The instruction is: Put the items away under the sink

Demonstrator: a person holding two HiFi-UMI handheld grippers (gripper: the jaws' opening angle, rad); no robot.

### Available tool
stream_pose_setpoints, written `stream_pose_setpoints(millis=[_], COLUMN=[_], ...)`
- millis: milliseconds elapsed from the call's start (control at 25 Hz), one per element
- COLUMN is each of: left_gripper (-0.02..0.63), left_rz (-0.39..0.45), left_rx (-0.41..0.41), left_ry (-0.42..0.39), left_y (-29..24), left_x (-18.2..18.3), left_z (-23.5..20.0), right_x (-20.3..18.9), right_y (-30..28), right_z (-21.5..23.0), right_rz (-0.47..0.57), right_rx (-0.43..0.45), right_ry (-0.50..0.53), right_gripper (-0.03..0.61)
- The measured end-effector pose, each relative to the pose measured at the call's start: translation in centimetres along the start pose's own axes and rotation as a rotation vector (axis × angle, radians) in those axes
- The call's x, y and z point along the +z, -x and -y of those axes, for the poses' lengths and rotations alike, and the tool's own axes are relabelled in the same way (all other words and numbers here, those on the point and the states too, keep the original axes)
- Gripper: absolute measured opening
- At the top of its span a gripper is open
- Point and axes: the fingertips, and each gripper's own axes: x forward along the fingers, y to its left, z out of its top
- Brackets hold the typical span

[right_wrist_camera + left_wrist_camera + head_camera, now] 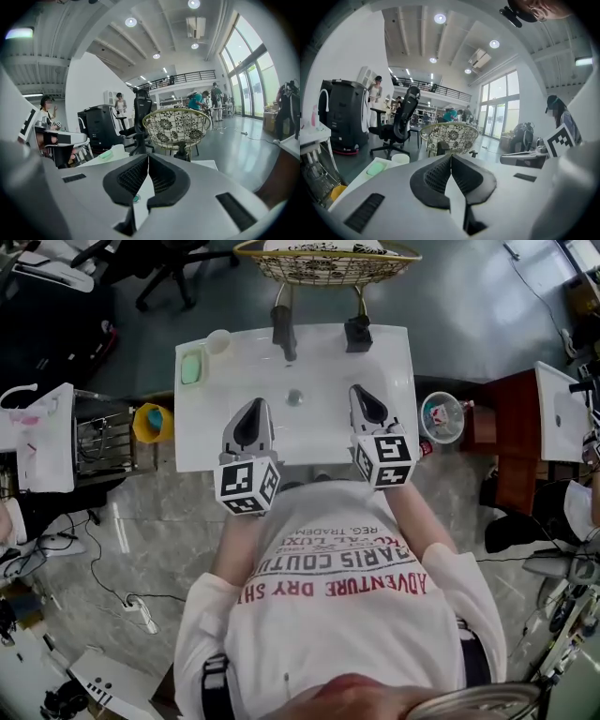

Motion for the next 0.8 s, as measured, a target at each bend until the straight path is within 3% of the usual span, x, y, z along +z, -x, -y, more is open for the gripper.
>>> stream_pose_setpoints(millis=[280,520,800], left_gripper=[0.023,0.023,0.023], left_rz=[-0.068,-0.139,-0.184], left_rx=[-0.017,-0.041,-0.051], left_ry=[0.012,0.024,0.039], left_y=[-4.9,-7.5,-10.6], left_x=[-1.1,-2.7,-3.0], left_z=[-1.0,-2.6,-5.6], right_x=[-1.0,-1.8,-3.5], right_y=[-4.1,-6.3,-10.2], right_z=[2.5,4.8,7.9], right_rz=[-0.058,-0.058,-0.096], right_rx=[-0.023,-0.114,-0.224], right_ry=[-0.033,-0.083,-0.099], right_gripper=[0.025,0.029,0.264])
